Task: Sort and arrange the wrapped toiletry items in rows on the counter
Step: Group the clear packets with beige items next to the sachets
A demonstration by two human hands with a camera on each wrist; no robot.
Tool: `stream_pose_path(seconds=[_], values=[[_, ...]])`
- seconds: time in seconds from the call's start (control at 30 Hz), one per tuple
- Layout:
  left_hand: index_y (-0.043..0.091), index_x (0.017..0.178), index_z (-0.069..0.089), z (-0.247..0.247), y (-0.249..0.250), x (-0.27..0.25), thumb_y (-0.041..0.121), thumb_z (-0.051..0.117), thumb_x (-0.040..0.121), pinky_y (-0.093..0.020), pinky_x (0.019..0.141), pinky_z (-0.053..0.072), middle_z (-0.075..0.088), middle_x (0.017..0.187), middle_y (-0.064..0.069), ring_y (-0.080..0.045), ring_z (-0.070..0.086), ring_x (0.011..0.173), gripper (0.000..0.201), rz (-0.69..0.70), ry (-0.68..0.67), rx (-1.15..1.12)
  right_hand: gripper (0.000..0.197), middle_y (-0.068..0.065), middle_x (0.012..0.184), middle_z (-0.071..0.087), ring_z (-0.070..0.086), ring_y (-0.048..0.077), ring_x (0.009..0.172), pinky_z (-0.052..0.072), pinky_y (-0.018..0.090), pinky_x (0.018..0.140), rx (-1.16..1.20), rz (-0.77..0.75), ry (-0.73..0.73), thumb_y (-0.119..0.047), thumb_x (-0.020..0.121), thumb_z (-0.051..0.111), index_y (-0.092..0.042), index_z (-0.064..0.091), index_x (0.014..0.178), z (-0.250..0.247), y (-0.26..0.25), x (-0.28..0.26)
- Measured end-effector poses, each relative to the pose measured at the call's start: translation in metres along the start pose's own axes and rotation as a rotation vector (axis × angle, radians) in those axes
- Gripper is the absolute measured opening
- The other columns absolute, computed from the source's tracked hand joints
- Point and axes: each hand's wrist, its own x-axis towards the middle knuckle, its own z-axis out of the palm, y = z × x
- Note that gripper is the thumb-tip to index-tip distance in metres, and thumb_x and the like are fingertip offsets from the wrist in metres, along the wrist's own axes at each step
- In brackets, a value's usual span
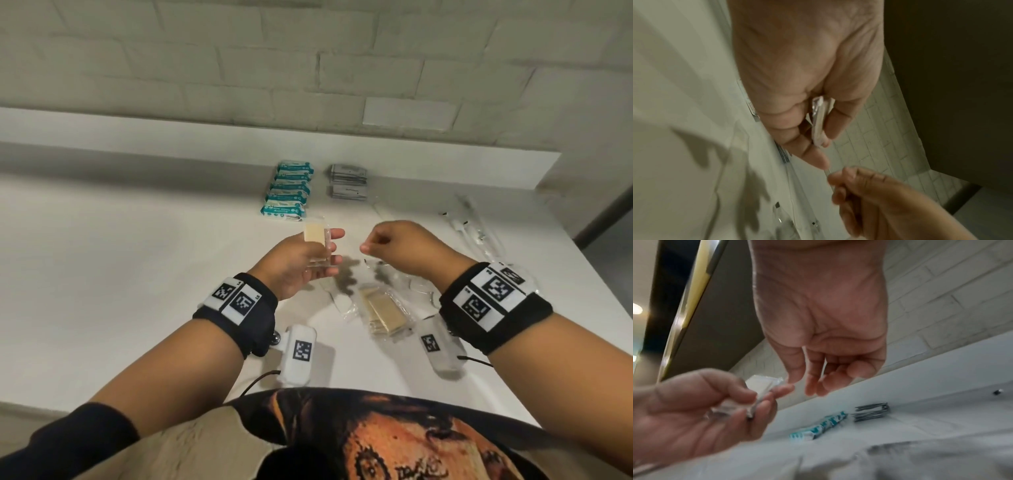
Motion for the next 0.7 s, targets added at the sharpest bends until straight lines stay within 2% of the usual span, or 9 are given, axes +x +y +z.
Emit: stream_pose_path(seconds=[0.1, 0.23, 0.3, 0.4, 0.5, 0.57, 0.63, 0.7], values=[[0.011, 0.125, 0.044, 0.006, -0.002, 0.001, -0.007, 0.057, 0.09, -0.03, 0.076, 0.057, 0.063, 0.089, -0.007, -0.022, 0.067, 0.083, 0.041, 0.055, -0.034, -0.022, 0.024, 0.0, 0.078, 0.064, 0.056, 0.015, 0.066, 0.048, 0.03, 0.065, 0.314, 0.027, 0.052, -0.03, 0.085, 0.071, -0.007, 0.068, 0.089, 0.0, -0.013, 0.001], [0.018, 0.13, 0.038, 0.008, 0.0, 0.002, -0.007, 0.064, 0.085, -0.031, 0.077, 0.056, 0.065, 0.105, -0.009, -0.026, 0.069, 0.09, 0.058, 0.092, -0.066, 0.052, 0.011, 0.002, 0.071, 0.065, 0.049, 0.009, 0.056, 0.042, 0.017, 0.049, 0.465, 0.009, 0.014, -0.019, 0.081, 0.075, -0.008, 0.07, 0.081, 0.005, -0.023, -0.002], [0.014, 0.132, 0.04, 0.008, 0.001, 0.002, -0.006, 0.065, 0.085, -0.03, 0.075, 0.056, 0.065, 0.108, -0.012, -0.027, 0.069, 0.092, 0.057, 0.088, -0.094, 0.078, 0.01, 0.0, 0.066, 0.062, 0.047, 0.008, 0.053, 0.039, 0.012, 0.045, 0.467, 0.001, 0.028, -0.014, 0.082, 0.073, -0.01, 0.068, 0.075, 0.007, -0.024, -0.003], [0.01, 0.124, 0.045, 0.007, 0.002, 0.001, 0.002, 0.063, 0.089, -0.029, 0.07, 0.059, 0.067, 0.103, -0.013, -0.023, 0.069, 0.086, 0.04, 0.088, -0.038, 0.065, 0.018, -0.001, 0.064, 0.055, 0.047, 0.012, 0.057, 0.039, 0.02, 0.049, 0.41, 0.019, 0.081, -0.016, 0.085, 0.069, -0.015, 0.06, 0.07, 0.006, -0.025, -0.003], [0.012, 0.104, 0.055, 0.005, 0.004, 0.0, 0.003, 0.06, 0.091, -0.03, 0.072, 0.059, 0.067, 0.097, -0.011, -0.02, 0.067, 0.082, 0.016, 0.122, 0.038, 0.09, 0.015, -0.001, 0.067, 0.056, 0.051, 0.015, 0.063, 0.04, 0.023, 0.053, 0.374, 0.021, 0.062, -0.016, 0.085, 0.069, -0.013, 0.059, 0.074, 0.002, -0.023, -0.004], [0.015, 0.096, 0.058, 0.004, 0.005, -0.001, 0.004, 0.061, 0.091, -0.035, 0.079, 0.057, 0.067, 0.095, -0.008, -0.019, 0.066, 0.083, 0.013, 0.14, 0.052, 0.157, 0.01, -0.002, 0.071, 0.059, 0.053, 0.013, 0.061, 0.042, 0.018, 0.051, 0.434, 0.004, 0.049, -0.016, 0.084, 0.071, -0.014, 0.061, 0.083, 0.001, -0.024, -0.007], [0.017, 0.092, 0.058, 0.006, 0.006, -0.003, 0.004, 0.062, 0.09, -0.035, 0.08, 0.056, 0.067, 0.09, -0.003, -0.014, 0.065, 0.079, 0.014, 0.153, 0.046, 0.218, 0.01, 0.0, 0.074, 0.06, 0.052, 0.012, 0.058, 0.042, 0.013, 0.048, 0.514, -0.006, 0.091, -0.018, 0.083, 0.073, -0.016, 0.063, 0.085, -0.001, -0.025, -0.01], [0.018, 0.092, 0.058, 0.008, 0.006, -0.006, 0.003, 0.063, 0.089, -0.032, 0.077, 0.056, 0.066, 0.092, -0.004, -0.014, 0.066, 0.079, 0.015, 0.158, 0.033, 0.266, 0.007, 0.002, 0.076, 0.064, 0.052, 0.012, 0.058, 0.045, 0.021, 0.057, 0.522, -0.011, 0.119, -0.017, 0.082, 0.074, -0.014, 0.068, 0.081, -0.005, -0.026, -0.012]])
